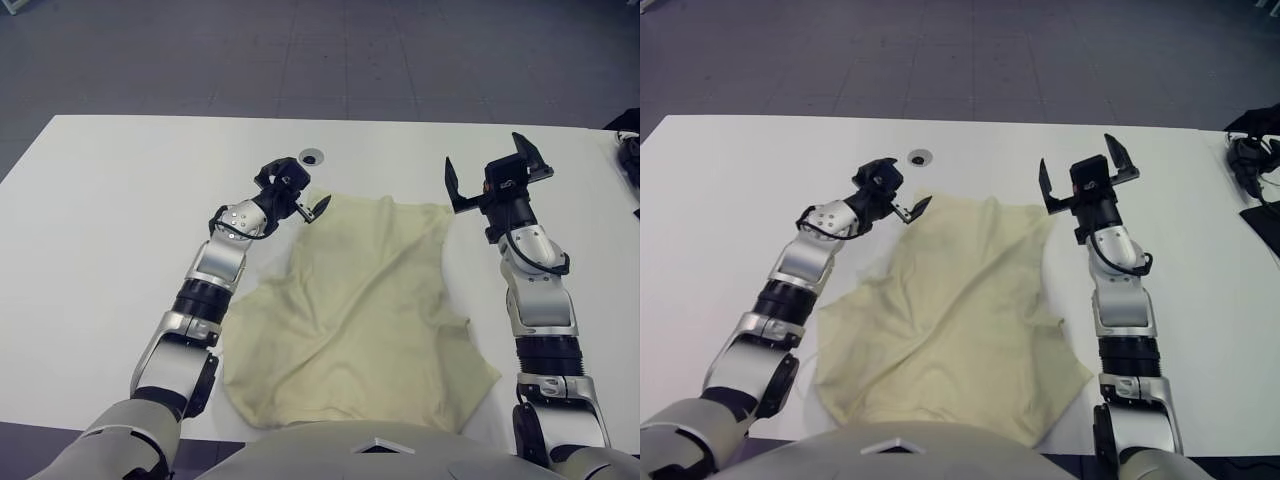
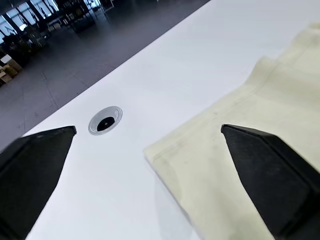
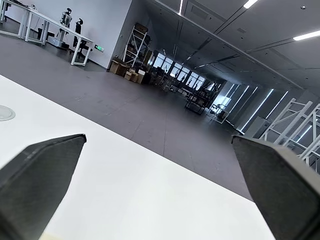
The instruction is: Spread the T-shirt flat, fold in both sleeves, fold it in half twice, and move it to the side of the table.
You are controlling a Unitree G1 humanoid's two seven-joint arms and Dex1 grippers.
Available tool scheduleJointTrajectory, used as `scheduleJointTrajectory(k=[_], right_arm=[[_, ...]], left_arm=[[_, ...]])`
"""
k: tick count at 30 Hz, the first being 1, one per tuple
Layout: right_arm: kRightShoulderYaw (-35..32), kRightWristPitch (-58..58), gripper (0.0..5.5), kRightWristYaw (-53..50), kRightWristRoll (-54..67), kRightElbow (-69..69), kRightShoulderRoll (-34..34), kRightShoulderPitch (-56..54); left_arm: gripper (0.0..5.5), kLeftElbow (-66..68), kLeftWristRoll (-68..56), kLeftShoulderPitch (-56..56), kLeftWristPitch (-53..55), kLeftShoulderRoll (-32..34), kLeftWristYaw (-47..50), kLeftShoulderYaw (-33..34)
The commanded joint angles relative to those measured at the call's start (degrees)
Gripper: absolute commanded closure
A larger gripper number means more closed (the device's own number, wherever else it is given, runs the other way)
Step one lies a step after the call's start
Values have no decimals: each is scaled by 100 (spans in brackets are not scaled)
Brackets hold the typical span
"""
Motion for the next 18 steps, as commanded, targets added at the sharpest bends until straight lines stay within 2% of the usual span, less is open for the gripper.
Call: scheduleJointTrajectory(k=[1, 5, 9, 18], right_arm=[[9, -84, 13, -43, -73, -31, 25, -14], [-56, -74, 13, -100, -77, -137, 51, 23], [-78, -61, 13, -159, -86, -199, 55, 33], [62, -78, 13, -99, -206, -182, 8, 51]], left_arm=[[10, 1106, 502, -359, -400, -132, 133, -372], [10, 2097, 1009, -605, -751, -62, 541, -650], [10, 2779, 1085, -782, -1004, 10, 723, -611], [10, 3236, 1043, -1004, -1252, 303, 971, -444]])
